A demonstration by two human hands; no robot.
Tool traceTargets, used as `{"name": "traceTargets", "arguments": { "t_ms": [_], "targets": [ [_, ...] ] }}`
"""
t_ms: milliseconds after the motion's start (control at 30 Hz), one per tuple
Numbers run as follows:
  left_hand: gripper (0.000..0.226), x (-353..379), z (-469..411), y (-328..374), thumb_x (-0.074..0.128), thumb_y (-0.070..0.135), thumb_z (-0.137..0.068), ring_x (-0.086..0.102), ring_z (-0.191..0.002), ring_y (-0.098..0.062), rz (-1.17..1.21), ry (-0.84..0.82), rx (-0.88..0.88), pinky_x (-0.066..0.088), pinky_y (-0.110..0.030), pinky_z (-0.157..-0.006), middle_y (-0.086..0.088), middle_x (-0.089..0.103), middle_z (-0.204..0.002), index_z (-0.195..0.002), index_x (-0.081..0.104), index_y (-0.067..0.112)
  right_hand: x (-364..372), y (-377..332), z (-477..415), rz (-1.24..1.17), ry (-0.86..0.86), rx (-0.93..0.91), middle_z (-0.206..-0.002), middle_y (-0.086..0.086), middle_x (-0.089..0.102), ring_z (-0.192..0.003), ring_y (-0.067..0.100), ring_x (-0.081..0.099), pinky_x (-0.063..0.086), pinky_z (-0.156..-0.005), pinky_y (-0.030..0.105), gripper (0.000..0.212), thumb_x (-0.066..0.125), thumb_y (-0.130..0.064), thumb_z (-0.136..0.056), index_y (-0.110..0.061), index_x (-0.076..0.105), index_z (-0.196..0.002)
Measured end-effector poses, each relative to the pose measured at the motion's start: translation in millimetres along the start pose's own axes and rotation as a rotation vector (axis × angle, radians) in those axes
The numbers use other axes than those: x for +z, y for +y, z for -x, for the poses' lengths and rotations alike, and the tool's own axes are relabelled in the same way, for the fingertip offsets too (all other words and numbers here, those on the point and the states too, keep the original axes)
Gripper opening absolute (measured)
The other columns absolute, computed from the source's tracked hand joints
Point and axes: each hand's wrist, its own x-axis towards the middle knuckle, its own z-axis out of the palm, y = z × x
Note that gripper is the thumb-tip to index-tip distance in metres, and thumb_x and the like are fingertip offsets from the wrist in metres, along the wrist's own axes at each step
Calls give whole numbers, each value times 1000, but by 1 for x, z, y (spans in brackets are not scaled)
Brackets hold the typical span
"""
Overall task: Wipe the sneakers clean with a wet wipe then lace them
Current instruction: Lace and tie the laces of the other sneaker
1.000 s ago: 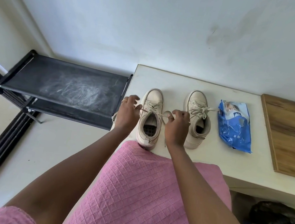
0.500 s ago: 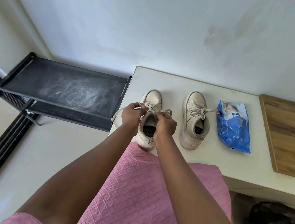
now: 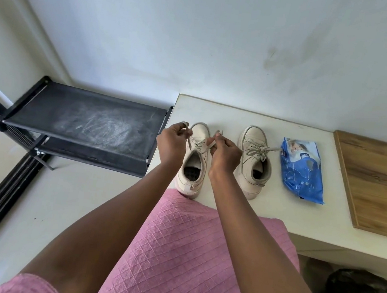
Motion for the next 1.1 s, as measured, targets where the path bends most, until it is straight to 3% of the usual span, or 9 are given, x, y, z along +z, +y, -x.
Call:
{"name": "traceTargets", "arguments": {
  "t_ms": [133, 267, 400, 467, 633, 733, 833, 1000, 1100],
  "targets": [
    [11, -5, -2, 14, 70, 10, -80, 69, -79, -24, 11, 38, 39, 55, -32, -79, 6, 66, -62, -76, 71, 20, 2, -13, 2, 18, -4, -20, -57, -1, 68, -67, 25, 68, 53, -80, 50, 37, 62, -21, -84, -27, 69, -48],
    [9, -14, -9, 29, 69, 17, -81, 68, -71, -19, -6, 141, 88, 55, -36, -75, 13, 60, -53, -74, 69, 22, 3, -34, -2, 10, 13, -42, -54, 0, 67, -68, 26, 68, 55, -78, 48, 35, 58, -24, -85, -17, 63, -51],
    [19, -31, -24, 42, 66, 24, -85, 65, -82, -16, -119, 291, 198, 42, -19, -73, -3, 74, -81, -102, 71, 16, -2, -50, -19, 49, 44, -72, -51, 1, 66, -68, 26, 69, 56, -77, 45, 27, 49, -19, -90, -17, 57, -64],
    [26, -40, -36, 45, 66, 26, -85, 65, -91, -20, -219, 315, 262, 39, -20, -74, -5, 74, -93, -108, 68, 14, -6, -56, -26, 140, 32, -97, -59, -1, 69, -75, 25, 69, 54, -80, 45, 23, 46, -22, -91, -18, 56, -71],
    [32, -44, -64, 31, 62, 16, -88, 60, -101, -25, -406, 40, 178, 42, -27, -82, -9, 68, -107, -119, 60, 7, -15, -55, -34, 459, -12, 25, -113, 19, 62, -107, 34, 56, 46, -86, 36, 41, 35, -28, -98, 3, 59, -111],
    [15, -41, -55, 2, 54, 10, -89, 59, -81, -25, -511, -42, 49, 44, -29, -63, -10, 64, -85, -91, 69, 9, -14, -33, -28, 664, -177, 197, -104, 16, 59, -92, 28, 57, 45, -77, 35, 35, 48, -24, -94, 4, 56, -114],
    [28, -33, -29, -26, 63, 26, -88, 64, -61, -19, -404, -155, -52, 56, -31, -70, -8, 70, -68, -67, 69, 9, -10, -6, -23, 665, -224, 288, -102, 14, 63, -82, 24, 54, 42, -66, 29, 37, 64, -34, -85, -5, 60, -109],
    [39, -11, -1, -50, 60, 42, -88, 63, -83, -28, -446, -232, -86, 45, -32, -72, -14, 71, -82, -84, 72, 4, -4, 13, -19, 502, -37, 234, -105, 14, 66, -95, 27, 63, 41, -65, 26, 38, 72, -29, -81, 0, 64, -105],
    [35, -3, -5, -49, 67, 32, -85, 62, -104, -26, -100, -256, -265, 47, -28, -82, -10, 70, -105, -109, 69, 7, 1, 15, -16, 166, -22, 292, -81, 10, 66, -81, 24, 63, 50, -69, 28, 14, 75, -7, -76, -2, 69, -88]
  ]
}}
